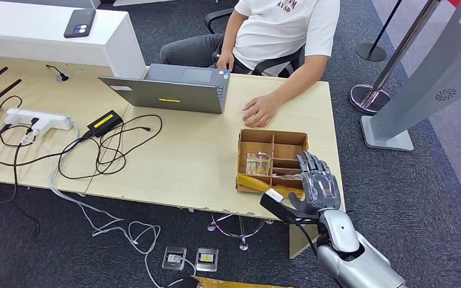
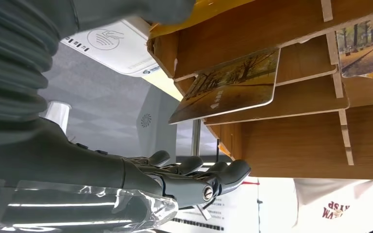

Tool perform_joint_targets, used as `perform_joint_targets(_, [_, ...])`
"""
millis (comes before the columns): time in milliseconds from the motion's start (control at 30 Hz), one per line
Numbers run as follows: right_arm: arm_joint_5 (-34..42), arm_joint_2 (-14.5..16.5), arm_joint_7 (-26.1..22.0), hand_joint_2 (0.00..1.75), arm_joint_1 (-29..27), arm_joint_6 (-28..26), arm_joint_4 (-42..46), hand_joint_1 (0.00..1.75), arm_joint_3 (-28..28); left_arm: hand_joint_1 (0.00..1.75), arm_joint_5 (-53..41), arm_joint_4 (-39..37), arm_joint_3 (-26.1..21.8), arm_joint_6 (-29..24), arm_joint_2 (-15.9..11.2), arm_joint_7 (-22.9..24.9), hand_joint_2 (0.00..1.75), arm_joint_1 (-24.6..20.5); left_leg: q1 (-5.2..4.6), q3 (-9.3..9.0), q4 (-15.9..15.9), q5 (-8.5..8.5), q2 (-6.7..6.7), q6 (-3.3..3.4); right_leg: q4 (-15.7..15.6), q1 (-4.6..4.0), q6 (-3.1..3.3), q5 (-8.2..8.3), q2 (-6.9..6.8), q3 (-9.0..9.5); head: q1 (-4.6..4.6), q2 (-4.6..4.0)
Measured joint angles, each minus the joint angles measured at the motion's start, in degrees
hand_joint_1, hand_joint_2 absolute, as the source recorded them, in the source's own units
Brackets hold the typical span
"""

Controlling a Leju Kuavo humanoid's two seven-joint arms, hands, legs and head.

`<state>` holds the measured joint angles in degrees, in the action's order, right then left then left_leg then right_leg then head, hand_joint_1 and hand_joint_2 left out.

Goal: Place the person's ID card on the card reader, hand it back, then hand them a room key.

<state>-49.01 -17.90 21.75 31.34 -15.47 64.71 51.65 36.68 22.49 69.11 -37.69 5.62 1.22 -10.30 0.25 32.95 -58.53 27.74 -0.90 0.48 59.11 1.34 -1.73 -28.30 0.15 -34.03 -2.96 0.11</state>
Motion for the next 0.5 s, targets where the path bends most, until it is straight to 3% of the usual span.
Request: perform_joint_targets(500, [1.8,1.0,-1.2,1.75,1.0,-1.5,-2.2,1.75,0.0,0.0,0.2,0.0,0.0,-0.3,0.0,0.0,0.0,0.0,0.0,0.0,0.0,0.0,0.0,0.0,0.0,0.0,0.0,0.0,0.0,0.0,-0.01,0.0])
